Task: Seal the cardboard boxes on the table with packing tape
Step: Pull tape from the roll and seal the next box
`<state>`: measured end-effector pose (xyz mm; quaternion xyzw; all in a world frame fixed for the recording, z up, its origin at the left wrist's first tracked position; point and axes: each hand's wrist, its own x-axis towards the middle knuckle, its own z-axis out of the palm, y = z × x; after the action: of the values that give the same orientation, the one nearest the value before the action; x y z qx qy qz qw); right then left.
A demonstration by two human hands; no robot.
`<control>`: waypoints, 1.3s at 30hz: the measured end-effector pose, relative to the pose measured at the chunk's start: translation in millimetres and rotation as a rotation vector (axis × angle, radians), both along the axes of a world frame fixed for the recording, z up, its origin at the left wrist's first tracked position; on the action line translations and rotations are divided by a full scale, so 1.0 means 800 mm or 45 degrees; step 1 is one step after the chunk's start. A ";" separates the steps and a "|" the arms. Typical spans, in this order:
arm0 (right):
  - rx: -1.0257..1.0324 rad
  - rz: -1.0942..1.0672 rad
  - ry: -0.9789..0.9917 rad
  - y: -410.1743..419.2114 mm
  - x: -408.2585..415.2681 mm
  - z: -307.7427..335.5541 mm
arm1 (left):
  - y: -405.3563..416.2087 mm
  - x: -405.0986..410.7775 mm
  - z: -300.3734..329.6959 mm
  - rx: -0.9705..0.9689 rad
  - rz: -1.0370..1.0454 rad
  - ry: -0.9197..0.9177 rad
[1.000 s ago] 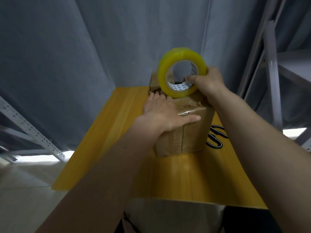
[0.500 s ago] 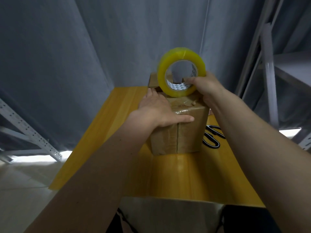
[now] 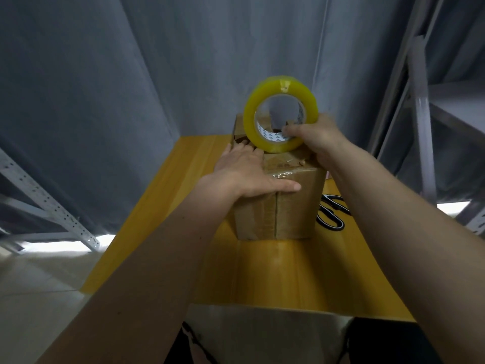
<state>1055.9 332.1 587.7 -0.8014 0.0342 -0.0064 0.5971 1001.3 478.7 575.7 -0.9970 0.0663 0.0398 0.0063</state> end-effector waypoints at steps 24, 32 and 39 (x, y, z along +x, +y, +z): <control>0.104 -0.270 -0.173 -0.045 0.012 0.016 | 0.004 0.006 0.003 0.023 0.026 0.016; 0.141 -0.341 -0.123 -0.032 0.006 -0.003 | -0.030 0.015 0.004 0.113 0.027 0.081; 0.173 -0.317 -0.171 -0.018 0.000 -0.012 | -0.036 0.022 -0.004 0.002 -0.001 0.061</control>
<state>1056.2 317.3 578.0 -0.7464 0.0936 -0.1316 0.6456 1019.0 450.1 572.7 -0.9957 0.0668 0.0639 0.0055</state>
